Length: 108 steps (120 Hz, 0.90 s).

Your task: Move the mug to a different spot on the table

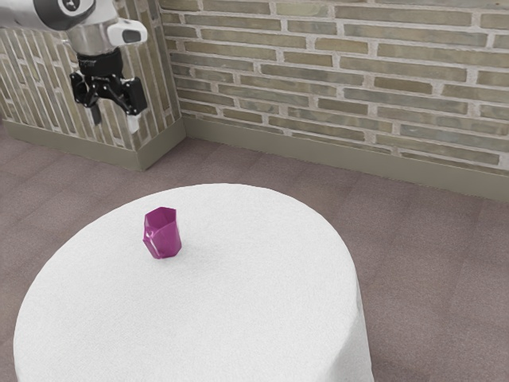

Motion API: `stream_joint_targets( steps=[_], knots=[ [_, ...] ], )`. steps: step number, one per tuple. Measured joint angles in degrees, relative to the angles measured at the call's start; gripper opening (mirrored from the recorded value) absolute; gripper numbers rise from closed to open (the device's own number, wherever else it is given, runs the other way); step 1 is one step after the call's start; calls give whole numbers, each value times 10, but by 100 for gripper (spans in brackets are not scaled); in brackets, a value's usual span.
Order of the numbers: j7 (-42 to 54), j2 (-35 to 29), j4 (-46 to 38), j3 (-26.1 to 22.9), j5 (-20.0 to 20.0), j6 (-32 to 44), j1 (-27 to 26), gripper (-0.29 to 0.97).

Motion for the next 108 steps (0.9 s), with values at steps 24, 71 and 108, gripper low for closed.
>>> stream_joint_targets(
  steps=[24, 71, 108],
  knots=[
    [4, -6, -2, -13, -3, 26, 10, 67],
    [-7, -167, -298, 48, 9, 119, 8, 67],
    [0, -128, -428, 77, 14, 320, 6, 67]
  ],
)
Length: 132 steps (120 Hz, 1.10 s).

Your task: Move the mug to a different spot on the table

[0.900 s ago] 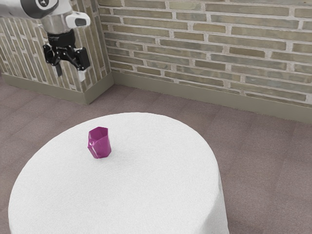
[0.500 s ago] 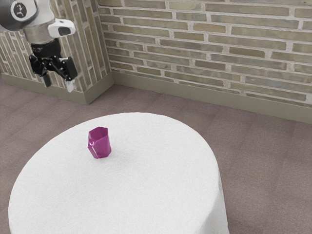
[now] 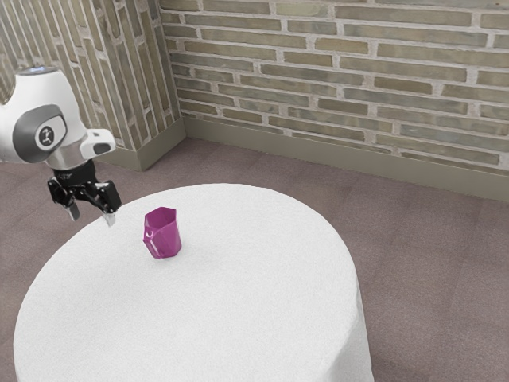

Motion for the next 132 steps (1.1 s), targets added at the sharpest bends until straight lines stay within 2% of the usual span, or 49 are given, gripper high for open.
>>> stream_joint_targets(
  steps=[20, 44, 81, 116, 132],
  knots=[
    [19, 43, -20, 0, -6, 81, -5, 67],
    [39, 98, -16, 0, -42, 151, -16, 67],
    [63, 140, -4, 0, -80, 184, -49, 67],
    [108, 185, 7, 0, -92, 215, -49, 67],
    [128, 209, 7, 0, -110, 243, -49, 67]
  ],
)
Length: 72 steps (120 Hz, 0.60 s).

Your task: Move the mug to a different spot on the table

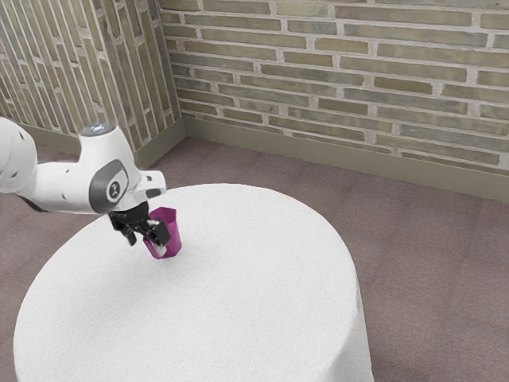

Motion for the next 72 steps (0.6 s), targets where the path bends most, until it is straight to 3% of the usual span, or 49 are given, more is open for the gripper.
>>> stream_joint_targets(
  steps=[32, 72],
  knots=[
    [30, 16, 1, 0, -16, 28, 1, 62],
    [54, 26, 5, 0, -20, 38, 2, 30]
  ],
)
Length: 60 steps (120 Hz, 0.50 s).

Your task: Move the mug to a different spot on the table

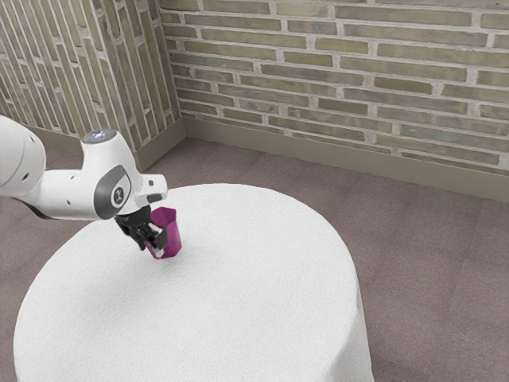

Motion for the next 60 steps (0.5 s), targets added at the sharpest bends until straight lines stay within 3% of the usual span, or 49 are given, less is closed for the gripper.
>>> stream_joint_targets(
  steps=[24, 60],
  knots=[
    [11, 4, 0, 0, -6, 17, -2, 16],
    [65, -9, -13, 2, -46, 91, -44, 12]
  ],
)
